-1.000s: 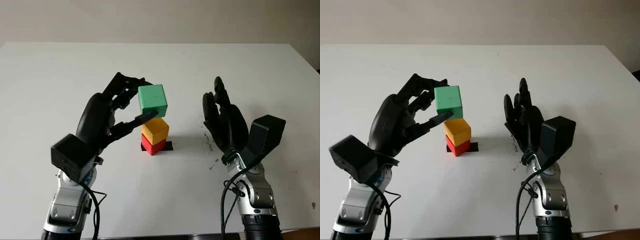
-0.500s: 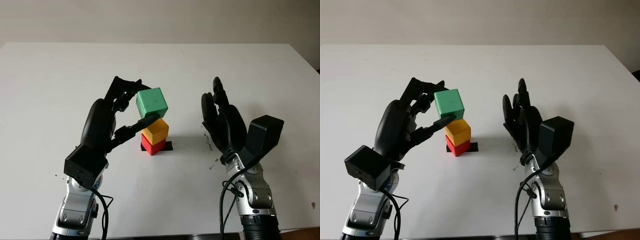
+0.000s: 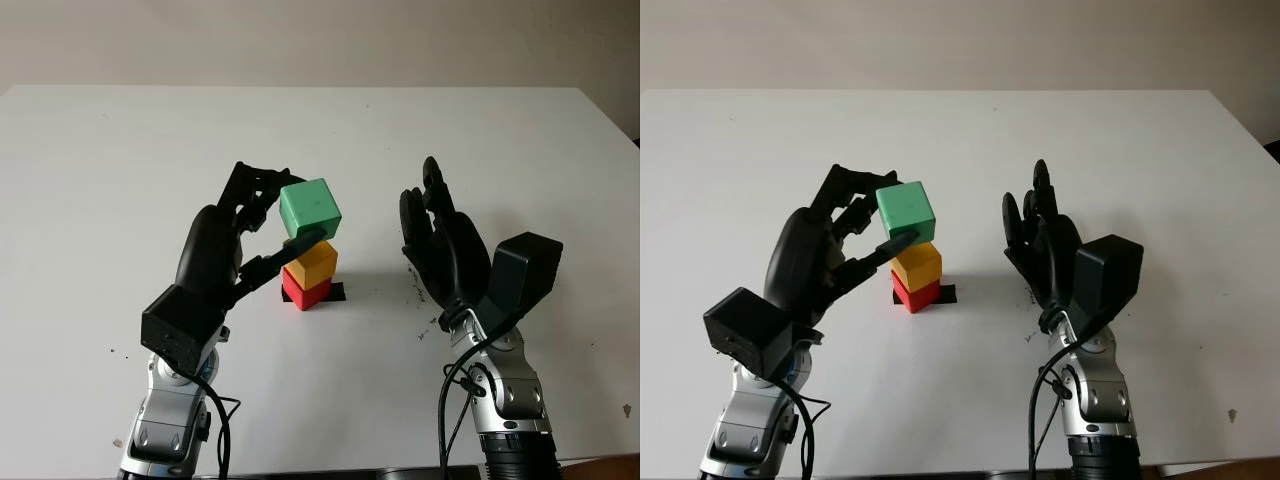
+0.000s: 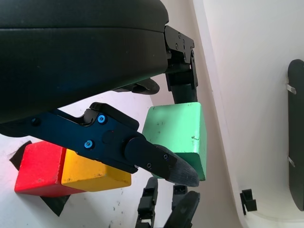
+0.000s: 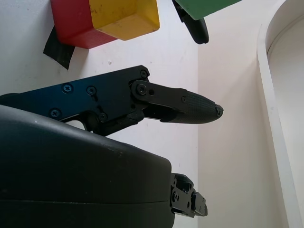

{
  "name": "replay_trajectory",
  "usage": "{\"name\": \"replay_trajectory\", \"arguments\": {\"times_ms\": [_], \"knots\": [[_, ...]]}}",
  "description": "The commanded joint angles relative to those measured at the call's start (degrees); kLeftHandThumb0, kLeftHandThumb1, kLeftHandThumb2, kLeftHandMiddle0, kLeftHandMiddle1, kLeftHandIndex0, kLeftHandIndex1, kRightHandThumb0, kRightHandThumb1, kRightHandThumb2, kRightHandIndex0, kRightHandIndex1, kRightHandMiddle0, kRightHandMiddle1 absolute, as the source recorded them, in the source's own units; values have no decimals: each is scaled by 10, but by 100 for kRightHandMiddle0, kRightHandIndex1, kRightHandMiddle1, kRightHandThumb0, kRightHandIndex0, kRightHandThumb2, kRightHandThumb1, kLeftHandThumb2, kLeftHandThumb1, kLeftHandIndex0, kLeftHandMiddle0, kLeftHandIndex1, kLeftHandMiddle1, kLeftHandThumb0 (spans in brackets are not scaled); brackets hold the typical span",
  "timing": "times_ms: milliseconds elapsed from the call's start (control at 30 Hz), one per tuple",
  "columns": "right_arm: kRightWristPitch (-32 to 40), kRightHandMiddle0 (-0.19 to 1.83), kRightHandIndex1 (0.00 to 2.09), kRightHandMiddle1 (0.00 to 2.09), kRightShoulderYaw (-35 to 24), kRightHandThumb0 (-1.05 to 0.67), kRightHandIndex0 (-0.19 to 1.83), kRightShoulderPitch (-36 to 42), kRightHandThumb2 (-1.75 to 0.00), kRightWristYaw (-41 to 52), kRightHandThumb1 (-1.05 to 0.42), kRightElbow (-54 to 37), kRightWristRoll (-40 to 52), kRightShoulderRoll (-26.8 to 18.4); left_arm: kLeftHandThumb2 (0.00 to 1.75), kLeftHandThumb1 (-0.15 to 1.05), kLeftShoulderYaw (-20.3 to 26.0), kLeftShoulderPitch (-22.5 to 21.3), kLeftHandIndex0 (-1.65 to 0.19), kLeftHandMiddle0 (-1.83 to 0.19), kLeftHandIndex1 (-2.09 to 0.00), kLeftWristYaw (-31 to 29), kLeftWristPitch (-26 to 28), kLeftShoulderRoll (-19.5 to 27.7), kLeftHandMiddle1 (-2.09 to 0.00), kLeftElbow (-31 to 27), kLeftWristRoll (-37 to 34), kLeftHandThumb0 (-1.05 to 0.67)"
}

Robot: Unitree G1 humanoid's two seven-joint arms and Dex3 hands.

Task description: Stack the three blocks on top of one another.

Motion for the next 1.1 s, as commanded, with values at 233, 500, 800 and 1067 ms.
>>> {"name": "replay_trajectory", "arguments": {"times_ms": [233,500,800,1067], "knots": [[0,-19,0,0,0,-57,-19,10,-55,-3,-105,-14,0,-1,13,105,-7,7,-29,-38,-162,7,-2,-4,-6,7,12,-43],[-3,-19,0,0,-1,-58,-19,11,-55,3,-105,-12,2,-4,14,105,-6,17,-26,-35,-162,12,-11,3,-4,12,23,-45],[2,-19,0,0,-2,-58,-19,12,-56,4,-105,-17,3,-5,14,105,-3,28,-29,-35,-168,0,6,9,-5,2,16,-45],[5,-19,0,0,-2,-58,-19,12,-55,4,-105,-18,4,-6,14,105,-2,28,-29,-35,-165,-2,16,13,-5,6,16,-46]]}}
